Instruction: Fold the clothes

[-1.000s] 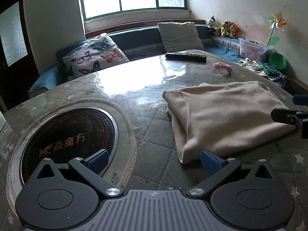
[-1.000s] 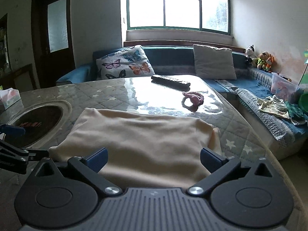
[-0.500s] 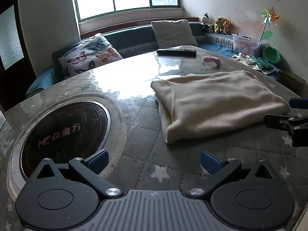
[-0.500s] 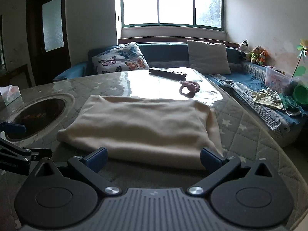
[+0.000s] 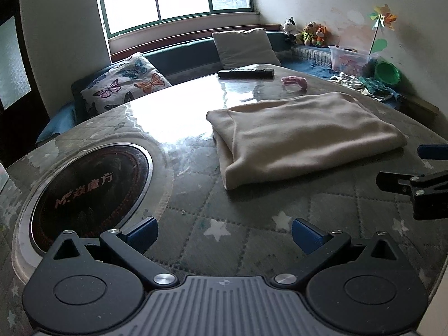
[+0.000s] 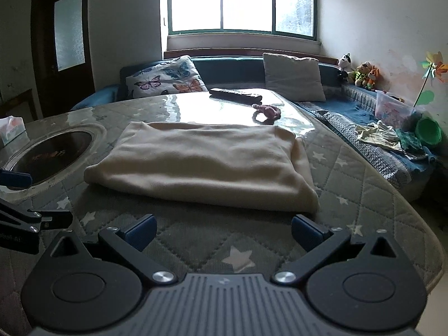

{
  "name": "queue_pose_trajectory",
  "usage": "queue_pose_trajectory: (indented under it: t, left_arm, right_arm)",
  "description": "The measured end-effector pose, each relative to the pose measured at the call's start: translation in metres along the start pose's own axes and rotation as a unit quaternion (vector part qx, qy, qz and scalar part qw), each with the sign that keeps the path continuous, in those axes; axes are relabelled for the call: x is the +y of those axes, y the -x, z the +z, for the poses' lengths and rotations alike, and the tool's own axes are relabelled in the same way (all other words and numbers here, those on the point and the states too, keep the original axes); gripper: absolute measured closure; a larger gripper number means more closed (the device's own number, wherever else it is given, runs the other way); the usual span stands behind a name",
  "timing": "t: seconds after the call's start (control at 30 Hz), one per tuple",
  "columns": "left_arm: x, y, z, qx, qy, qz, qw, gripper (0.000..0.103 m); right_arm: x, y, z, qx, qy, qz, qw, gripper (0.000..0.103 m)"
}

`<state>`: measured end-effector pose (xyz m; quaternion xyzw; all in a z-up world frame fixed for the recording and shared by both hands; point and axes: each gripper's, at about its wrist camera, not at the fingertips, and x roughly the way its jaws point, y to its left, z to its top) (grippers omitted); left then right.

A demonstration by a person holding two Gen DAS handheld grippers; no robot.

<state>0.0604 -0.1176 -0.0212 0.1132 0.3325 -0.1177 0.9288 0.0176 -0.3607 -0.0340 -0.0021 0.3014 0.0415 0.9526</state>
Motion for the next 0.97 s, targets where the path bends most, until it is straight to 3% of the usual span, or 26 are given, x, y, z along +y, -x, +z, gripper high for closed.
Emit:
queue_pose_trajectory:
  t: [0.97]
  left_arm:
    - [-0.018, 0.02, -0.017, -0.021, -0.019, -0.022, 0.9994, 0.0]
  right_arm:
    - [0.011, 0.022, -0.014, -0.004, 0.002, -0.009, 1.0, 0.0]
